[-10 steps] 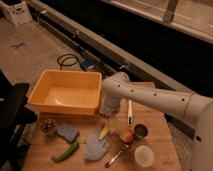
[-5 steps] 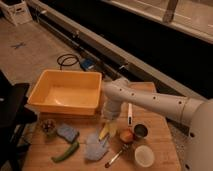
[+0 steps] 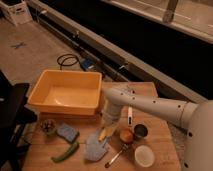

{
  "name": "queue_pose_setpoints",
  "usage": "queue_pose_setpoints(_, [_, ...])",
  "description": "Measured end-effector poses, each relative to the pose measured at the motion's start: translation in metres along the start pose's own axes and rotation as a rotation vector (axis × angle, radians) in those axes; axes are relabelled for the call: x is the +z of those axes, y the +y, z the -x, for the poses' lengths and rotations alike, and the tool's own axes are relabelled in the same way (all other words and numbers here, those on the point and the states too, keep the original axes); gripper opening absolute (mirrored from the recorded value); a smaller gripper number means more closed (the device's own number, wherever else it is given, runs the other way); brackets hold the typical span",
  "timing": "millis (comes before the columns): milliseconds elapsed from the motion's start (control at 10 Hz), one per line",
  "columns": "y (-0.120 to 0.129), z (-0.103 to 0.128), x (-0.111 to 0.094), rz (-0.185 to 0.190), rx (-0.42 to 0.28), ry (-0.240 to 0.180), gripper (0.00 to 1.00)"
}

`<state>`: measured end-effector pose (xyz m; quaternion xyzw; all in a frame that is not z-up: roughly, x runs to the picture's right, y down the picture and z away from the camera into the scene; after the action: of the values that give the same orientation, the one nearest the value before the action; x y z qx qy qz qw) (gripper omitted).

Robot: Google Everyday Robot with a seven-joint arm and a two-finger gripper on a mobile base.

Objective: Place banana in paper cup

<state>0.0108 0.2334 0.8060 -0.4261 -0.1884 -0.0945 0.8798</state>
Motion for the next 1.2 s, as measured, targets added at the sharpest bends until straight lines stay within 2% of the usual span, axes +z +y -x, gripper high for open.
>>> queue_pose_setpoints(300, [0.003, -0.002, 0.005, -0.005, 0.009, -0.003, 0.09])
queue_pose_setpoints(400, [0.003, 0.0, 0.0, -0.019, 0.005, 0.006, 0.02])
queue_pose_setpoints(600, [0.002, 0.01, -0.023, -0.058, -0.012, 0.029, 0.0])
queue_pose_setpoints(1000, [0.002, 0.039, -0.101, -0.167, -0.056, 0.104, 0.0])
queue_pose_setpoints(1200, [0.008, 0.048, -0.126, -0.188, -0.06, 0.117, 0.0])
